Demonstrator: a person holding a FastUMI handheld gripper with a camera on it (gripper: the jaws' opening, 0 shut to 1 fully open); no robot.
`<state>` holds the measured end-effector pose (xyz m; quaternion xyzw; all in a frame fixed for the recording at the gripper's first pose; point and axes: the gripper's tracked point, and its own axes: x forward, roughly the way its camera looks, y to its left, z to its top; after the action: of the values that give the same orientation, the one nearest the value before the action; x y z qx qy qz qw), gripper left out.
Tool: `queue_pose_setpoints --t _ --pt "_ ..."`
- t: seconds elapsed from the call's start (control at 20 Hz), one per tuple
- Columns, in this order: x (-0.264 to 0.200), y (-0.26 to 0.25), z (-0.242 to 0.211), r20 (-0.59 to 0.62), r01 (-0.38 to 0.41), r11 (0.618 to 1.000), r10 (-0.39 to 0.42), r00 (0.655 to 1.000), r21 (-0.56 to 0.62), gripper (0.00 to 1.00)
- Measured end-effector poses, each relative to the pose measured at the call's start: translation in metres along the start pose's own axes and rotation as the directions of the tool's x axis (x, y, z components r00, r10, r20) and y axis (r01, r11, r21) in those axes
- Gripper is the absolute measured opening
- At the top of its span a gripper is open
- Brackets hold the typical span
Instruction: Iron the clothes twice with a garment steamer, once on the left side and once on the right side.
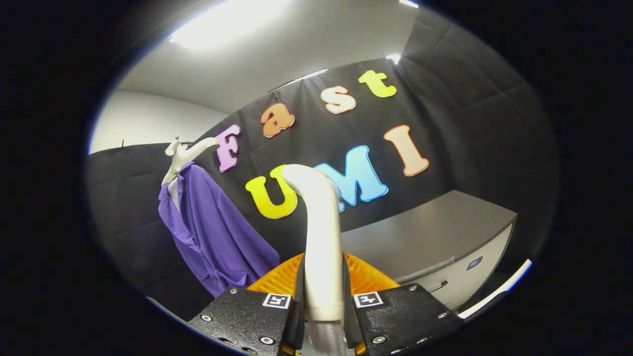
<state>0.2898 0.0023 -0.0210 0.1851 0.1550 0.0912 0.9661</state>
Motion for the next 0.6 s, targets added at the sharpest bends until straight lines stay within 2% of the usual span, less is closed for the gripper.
queue_pose_setpoints --t 0.25,0.6 --pt "-0.036 0.081 0.032 0.164 -0.041 0.987 0.067 0.984 -0.154 0.31" --pt "-0.021 0.168 0.028 0.195 -0.076 0.960 0.132 0.972 -0.268 0.32"
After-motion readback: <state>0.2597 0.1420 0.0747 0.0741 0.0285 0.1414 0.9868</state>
